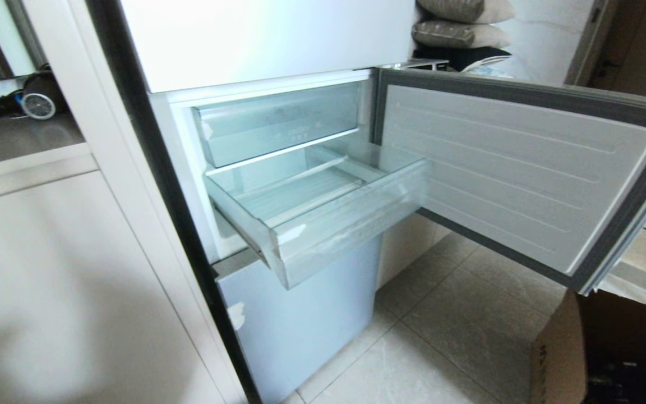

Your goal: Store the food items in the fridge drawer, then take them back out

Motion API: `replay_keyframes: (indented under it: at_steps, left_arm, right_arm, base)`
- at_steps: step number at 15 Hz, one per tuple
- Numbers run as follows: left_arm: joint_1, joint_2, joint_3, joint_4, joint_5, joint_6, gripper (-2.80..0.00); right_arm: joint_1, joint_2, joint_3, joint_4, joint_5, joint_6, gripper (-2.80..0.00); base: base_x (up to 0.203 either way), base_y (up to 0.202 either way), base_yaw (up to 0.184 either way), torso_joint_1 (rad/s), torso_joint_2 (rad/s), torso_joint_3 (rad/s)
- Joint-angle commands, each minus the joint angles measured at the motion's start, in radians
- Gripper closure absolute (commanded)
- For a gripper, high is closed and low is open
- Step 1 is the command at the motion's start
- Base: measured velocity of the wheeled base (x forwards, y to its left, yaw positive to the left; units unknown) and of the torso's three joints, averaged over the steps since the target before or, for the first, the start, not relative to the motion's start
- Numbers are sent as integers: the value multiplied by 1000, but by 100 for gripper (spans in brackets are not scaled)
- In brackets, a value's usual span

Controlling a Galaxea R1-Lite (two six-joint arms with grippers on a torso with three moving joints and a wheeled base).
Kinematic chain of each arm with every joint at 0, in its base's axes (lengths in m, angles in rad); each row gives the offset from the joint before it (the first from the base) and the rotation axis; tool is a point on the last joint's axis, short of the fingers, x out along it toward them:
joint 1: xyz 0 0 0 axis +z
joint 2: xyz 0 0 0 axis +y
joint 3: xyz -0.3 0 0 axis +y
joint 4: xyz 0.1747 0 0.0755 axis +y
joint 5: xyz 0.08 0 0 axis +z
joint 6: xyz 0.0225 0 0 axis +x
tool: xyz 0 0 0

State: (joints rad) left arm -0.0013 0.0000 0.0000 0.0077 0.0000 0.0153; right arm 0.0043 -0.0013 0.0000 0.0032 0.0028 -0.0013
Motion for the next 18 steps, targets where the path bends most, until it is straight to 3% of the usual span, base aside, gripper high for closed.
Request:
replay_keyframes:
  at_steps: [1, 7, 10, 14, 18]
  left_arm:
    - [0, 2, 0, 0, 0, 0, 0]
    - [0, 2, 0, 0, 0, 0, 0]
    - [0, 2, 0, 0, 0, 0, 0]
    - [1, 2, 0, 0, 0, 0, 0]
    - [1, 2, 0, 0, 0, 0, 0]
  right_arm:
    - [0, 0, 0, 0, 0, 0, 0]
    - [-2, 7, -28, 3, -12, -26, 0]
    - [-18, 179, -198, 30, -91, 74, 0]
    - [-185, 634, -371, 1, -110, 197, 0]
    - [-440, 1093, -435, -283, -29, 235, 0]
  base:
    - [-1, 8, -165, -2, -2, 1]
    - [0, 1, -38, 1, 1, 3]
    - [0, 0, 0, 0, 0, 0]
    - [0, 0, 0, 0, 0, 0]
    - [0, 0, 0, 0, 0, 0]
